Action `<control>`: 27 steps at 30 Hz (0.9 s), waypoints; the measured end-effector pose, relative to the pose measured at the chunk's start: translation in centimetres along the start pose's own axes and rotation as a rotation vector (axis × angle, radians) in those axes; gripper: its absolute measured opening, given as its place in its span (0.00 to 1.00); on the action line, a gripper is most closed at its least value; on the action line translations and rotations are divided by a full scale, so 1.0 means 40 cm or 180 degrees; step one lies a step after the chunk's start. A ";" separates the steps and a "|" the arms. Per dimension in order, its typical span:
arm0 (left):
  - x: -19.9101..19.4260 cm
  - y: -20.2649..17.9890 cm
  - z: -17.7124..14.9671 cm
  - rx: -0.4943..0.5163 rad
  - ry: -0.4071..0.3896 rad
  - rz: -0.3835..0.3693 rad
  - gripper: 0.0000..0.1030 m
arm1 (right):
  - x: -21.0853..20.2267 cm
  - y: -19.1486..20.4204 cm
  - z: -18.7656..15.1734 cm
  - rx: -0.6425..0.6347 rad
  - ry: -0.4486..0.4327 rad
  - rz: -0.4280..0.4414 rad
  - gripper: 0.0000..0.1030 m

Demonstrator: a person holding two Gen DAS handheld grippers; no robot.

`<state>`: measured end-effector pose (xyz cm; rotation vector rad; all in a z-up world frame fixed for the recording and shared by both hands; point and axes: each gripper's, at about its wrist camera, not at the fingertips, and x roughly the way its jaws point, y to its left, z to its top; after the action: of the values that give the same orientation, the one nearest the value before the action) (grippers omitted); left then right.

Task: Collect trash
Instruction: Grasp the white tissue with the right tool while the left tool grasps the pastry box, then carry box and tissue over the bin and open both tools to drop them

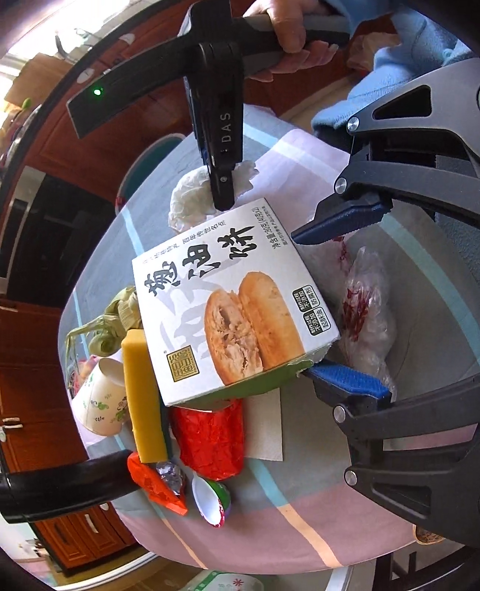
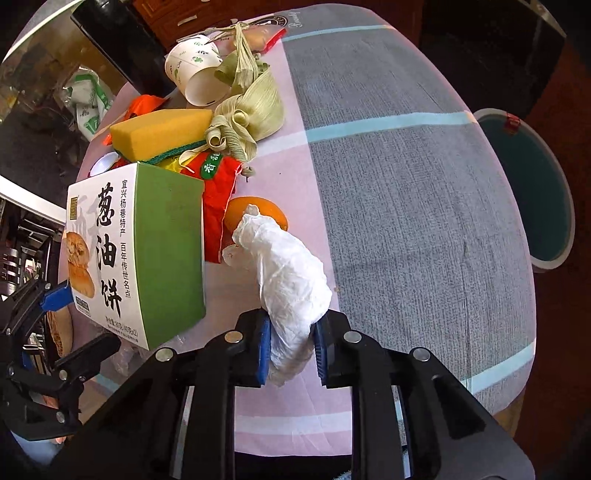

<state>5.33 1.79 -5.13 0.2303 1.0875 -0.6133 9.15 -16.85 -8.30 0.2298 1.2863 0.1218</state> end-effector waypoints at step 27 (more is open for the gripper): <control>-0.036 -0.214 0.180 -0.0092 -0.0170 -0.0359 0.04 | -0.136 -0.238 -0.030 0.0532 -0.0526 0.0238 0.17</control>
<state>5.44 -8.00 0.45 0.1274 1.0622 -0.7005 6.14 -27.16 -5.77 0.4231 1.1244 0.0578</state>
